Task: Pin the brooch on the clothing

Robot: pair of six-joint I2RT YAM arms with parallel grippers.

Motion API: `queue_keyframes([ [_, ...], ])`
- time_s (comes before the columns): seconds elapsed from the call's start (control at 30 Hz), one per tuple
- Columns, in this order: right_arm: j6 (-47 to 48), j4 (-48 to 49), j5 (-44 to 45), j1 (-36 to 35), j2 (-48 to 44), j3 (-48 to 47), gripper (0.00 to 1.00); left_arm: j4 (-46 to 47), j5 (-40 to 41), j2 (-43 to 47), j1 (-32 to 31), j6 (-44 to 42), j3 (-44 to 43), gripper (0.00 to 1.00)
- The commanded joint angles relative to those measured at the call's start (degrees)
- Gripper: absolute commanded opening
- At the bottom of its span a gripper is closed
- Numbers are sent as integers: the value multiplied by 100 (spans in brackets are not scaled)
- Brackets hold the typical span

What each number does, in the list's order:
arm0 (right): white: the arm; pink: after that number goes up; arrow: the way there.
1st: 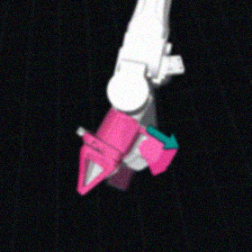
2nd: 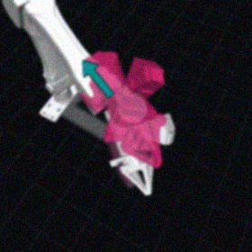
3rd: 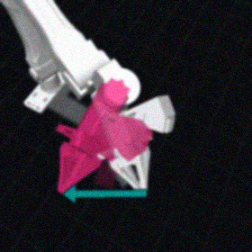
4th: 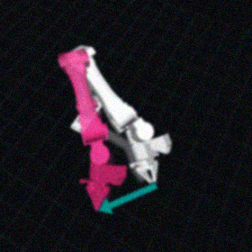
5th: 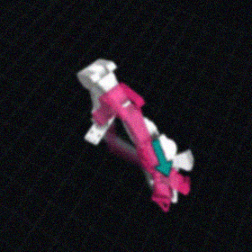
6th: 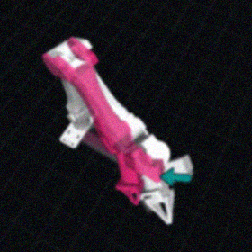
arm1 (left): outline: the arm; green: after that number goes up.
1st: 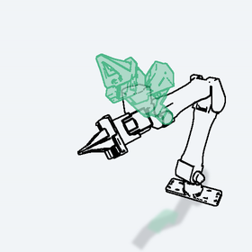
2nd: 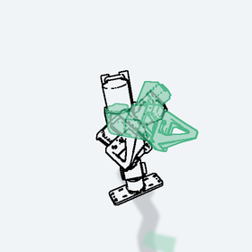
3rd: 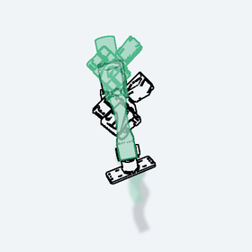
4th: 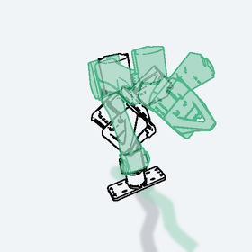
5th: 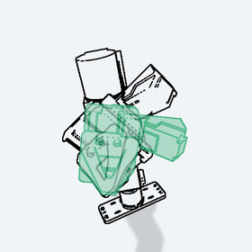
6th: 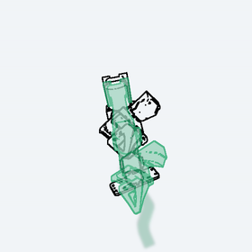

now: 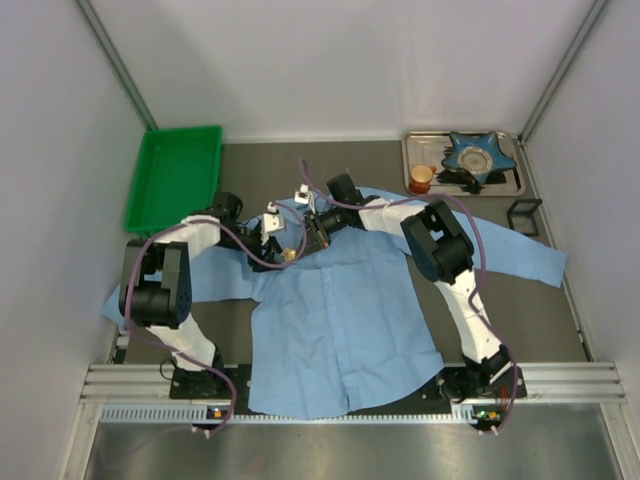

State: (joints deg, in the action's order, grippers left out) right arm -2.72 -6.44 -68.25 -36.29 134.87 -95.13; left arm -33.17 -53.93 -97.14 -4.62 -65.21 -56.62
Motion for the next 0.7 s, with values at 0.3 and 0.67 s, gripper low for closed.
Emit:
queue_keyframes([
  [0.3, 246, 222, -417, -150, -523, -67, 0, 214, -135, -217, -171, 334, -279, 51],
  [0.67, 439, 222, -400, -159, -576, -23, 0, -277, -425, -226, -171, -9, -358, 29],
])
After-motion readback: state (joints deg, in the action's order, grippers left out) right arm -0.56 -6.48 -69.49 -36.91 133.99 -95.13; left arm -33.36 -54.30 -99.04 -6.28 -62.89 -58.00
